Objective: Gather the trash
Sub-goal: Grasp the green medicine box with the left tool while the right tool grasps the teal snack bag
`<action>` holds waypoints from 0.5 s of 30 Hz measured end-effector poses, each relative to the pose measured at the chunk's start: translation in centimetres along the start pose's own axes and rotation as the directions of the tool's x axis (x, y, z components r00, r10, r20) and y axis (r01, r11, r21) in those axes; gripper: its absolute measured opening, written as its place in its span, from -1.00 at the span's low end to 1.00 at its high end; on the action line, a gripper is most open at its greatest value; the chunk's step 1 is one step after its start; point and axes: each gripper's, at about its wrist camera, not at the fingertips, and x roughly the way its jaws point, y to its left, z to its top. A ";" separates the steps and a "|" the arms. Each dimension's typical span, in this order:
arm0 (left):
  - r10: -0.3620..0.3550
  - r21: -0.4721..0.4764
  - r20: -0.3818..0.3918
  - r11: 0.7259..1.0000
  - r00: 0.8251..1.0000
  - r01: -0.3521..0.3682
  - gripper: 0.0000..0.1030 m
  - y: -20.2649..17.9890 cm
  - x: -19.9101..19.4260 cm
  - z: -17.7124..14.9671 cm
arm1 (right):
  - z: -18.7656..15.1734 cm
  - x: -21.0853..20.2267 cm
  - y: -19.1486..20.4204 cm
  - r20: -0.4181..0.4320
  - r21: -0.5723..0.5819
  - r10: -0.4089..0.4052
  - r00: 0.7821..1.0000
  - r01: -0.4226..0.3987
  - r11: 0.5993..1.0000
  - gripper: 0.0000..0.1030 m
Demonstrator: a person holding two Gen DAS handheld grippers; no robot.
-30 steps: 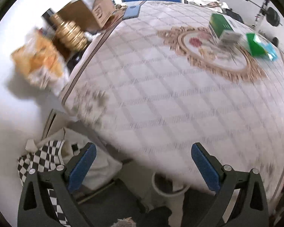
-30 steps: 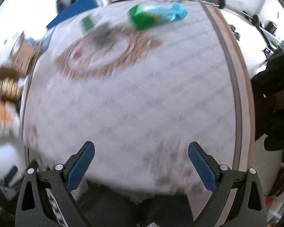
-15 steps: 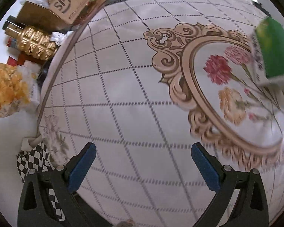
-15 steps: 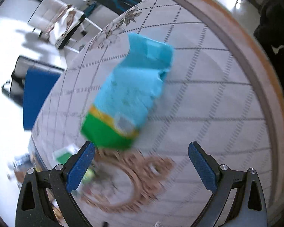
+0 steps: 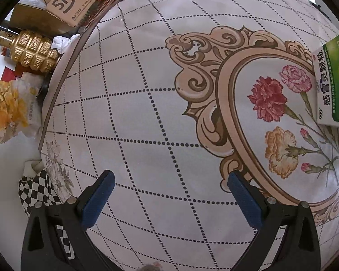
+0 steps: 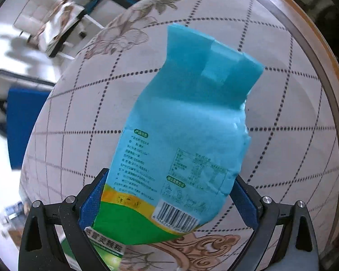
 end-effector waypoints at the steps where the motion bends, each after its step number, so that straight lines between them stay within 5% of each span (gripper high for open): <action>1: 0.000 0.000 0.002 1.000 1.000 0.000 1.00 0.2 0.0 0.2 | -0.2 -0.4 0.0 0.017 -0.056 -0.027 0.999 0.028 0.998 0.89; 6: -0.028 0.022 0.028 0.999 0.999 0.027 1.00 -0.9 -2.1 1.0 | -1.5 -0.9 -0.2 0.038 -0.347 -0.095 0.995 0.102 0.932 0.70; 13: -0.136 0.071 0.123 0.989 0.983 0.128 0.99 -4.1 -7.9 2.4 | -3.4 -1.1 -1.1 0.201 -0.648 -0.286 0.937 0.346 0.679 0.70; 15: -0.176 0.105 0.150 0.981 0.973 0.161 0.99 -5.9 -9.7 2.8 | -3.5 -1.1 -1.2 0.211 -0.653 -0.292 0.933 0.357 0.668 0.70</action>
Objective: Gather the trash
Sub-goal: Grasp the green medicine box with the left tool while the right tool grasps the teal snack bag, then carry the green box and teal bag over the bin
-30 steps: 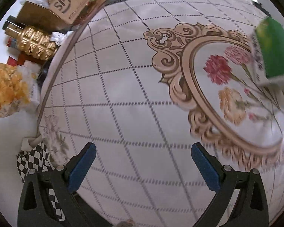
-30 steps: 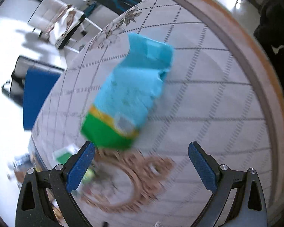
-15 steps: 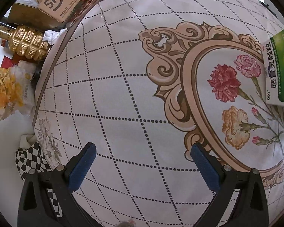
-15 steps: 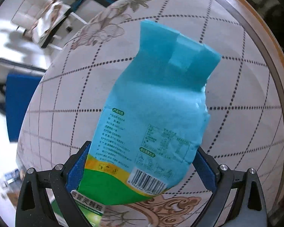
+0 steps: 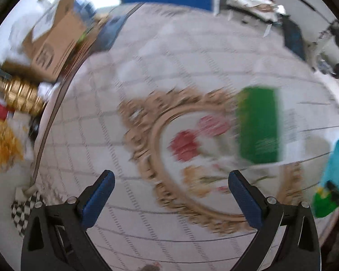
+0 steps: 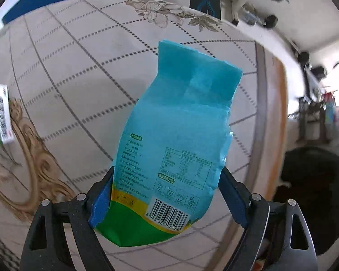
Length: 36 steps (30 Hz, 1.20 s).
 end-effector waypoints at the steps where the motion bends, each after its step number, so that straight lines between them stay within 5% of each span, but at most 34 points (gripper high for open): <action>1: -0.018 0.016 0.008 1.000 1.000 0.018 0.99 -1.1 -0.4 0.4 | 0.0 0.1 0.0 -0.003 0.007 0.010 1.000 -0.010 1.000 0.70; 11: -0.046 0.141 -0.021 0.989 0.999 0.049 0.99 -9.0 0.9 4.5 | 0.2 1.9 -3.4 -0.024 0.149 0.070 0.997 -0.065 0.987 0.70; 24: -0.040 0.152 -0.083 0.987 0.996 0.052 0.97 -10.6 4.5 6.3 | 2.7 5.3 -7.1 -0.039 0.230 0.124 0.992 -0.112 0.967 0.73; 27: -0.039 0.153 -0.060 0.987 0.997 0.048 0.51 -10.6 4.2 6.3 | 2.8 5.6 -7.2 -0.035 0.235 0.129 0.991 -0.117 0.965 0.73; 32: -0.068 0.161 -0.021 0.984 0.997 0.071 0.47 -10.5 3.4 6.0 | 2.7 5.8 -8.0 -0.011 0.231 0.125 0.992 -0.119 0.966 0.71; 36: -0.068 0.193 0.023 0.979 0.997 0.062 0.46 -10.6 2.2 5.0 | 1.7 5.0 -8.2 0.019 0.226 0.113 0.993 -0.115 0.967 0.47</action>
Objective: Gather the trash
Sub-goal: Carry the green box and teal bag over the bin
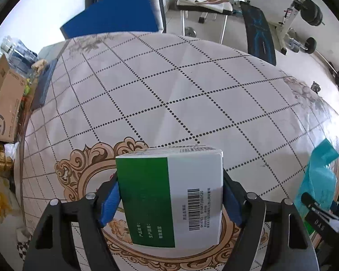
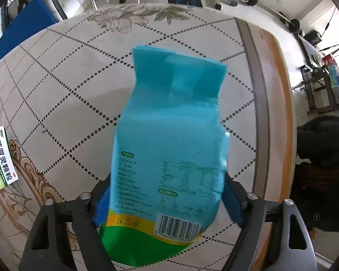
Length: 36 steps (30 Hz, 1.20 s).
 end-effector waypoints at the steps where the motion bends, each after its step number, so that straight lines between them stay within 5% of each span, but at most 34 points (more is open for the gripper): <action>1: 0.005 0.010 0.010 1.000 1.000 -0.005 0.46 -0.1 -0.4 -0.4 | -0.3 0.0 -0.2 -0.001 -0.003 0.004 1.000 -0.004 1.000 0.44; 12: 0.010 0.037 0.097 0.999 0.995 -0.013 0.46 0.8 -4.4 -5.3 | -5.9 -1.9 -2.2 0.080 -0.031 0.031 0.996 -0.029 0.999 0.35; 22: -0.027 0.045 0.171 0.999 0.985 0.020 0.46 4.9 -10.5 -13.4 | -15.7 -8.7 -0.3 0.196 -0.089 0.071 0.978 -0.055 0.995 0.32; 31: -0.097 0.065 0.243 0.994 0.965 0.084 0.46 11.1 -15.8 -26.1 | -32.2 -15.7 4.1 0.258 -0.078 0.186 0.948 -0.171 0.982 0.32; 36: -0.116 0.074 0.190 0.992 0.975 0.104 0.46 16.1 -16.7 -36.9 | -45.5 -16.1 5.7 0.178 -0.024 0.295 0.939 -0.295 0.955 0.32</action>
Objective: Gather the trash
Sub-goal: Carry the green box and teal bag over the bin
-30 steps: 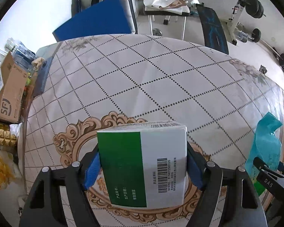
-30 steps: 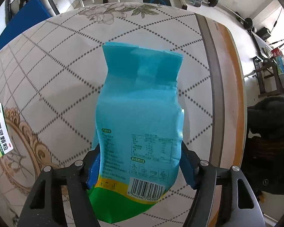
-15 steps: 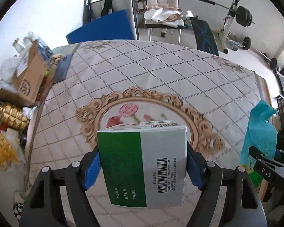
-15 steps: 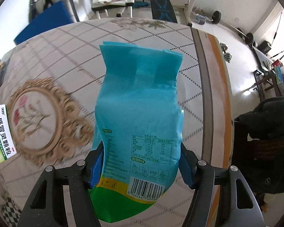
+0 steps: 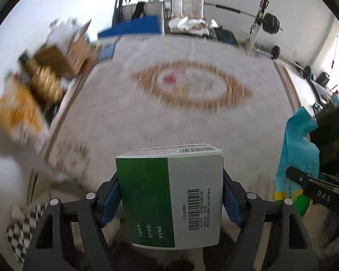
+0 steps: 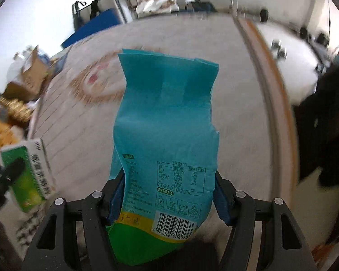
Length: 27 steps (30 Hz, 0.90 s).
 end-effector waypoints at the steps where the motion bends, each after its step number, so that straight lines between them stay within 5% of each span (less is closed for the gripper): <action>1: 0.000 -0.007 -0.021 1.000 1.000 0.000 0.46 0.8 -0.2 -1.9 | -2.5 0.4 0.2 -0.033 0.011 0.018 0.999 -0.018 1.000 0.32; 5: -0.021 -0.076 -0.167 0.997 0.986 0.008 0.46 4.0 1.5 -10.4 | -13.0 3.2 1.0 -0.228 0.037 0.080 0.970 -0.074 0.997 0.32; 11: -0.118 -0.222 -0.383 0.975 0.916 0.033 0.46 6.9 11.2 -19.8 | -22.8 12.5 0.4 -0.446 0.040 0.064 0.893 -0.052 0.998 0.32; 16: -0.256 -0.351 -0.467 0.932 0.846 0.088 0.46 7.6 24.8 -25.0 | -26.7 24.8 -2.0 -0.521 0.047 0.031 0.853 -0.007 0.999 0.32; 22: -0.352 -0.393 -0.526 0.908 0.774 0.146 0.50 7.2 39.2 -29.0 | -28.1 39.3 -4.6 -0.553 0.067 0.032 0.833 0.007 0.998 0.32; 25: -0.362 -0.384 -0.549 0.910 0.754 0.157 0.53 6.5 43.2 -30.0 | -28.3 44.1 -5.3 -0.564 0.069 0.037 0.825 0.003 0.998 0.32; 27: -0.367 -0.384 -0.557 0.909 0.745 0.161 0.74 6.4 44.3 -30.5 | -28.2 46.5 -5.9 -0.580 0.064 0.030 0.814 0.009 0.998 0.33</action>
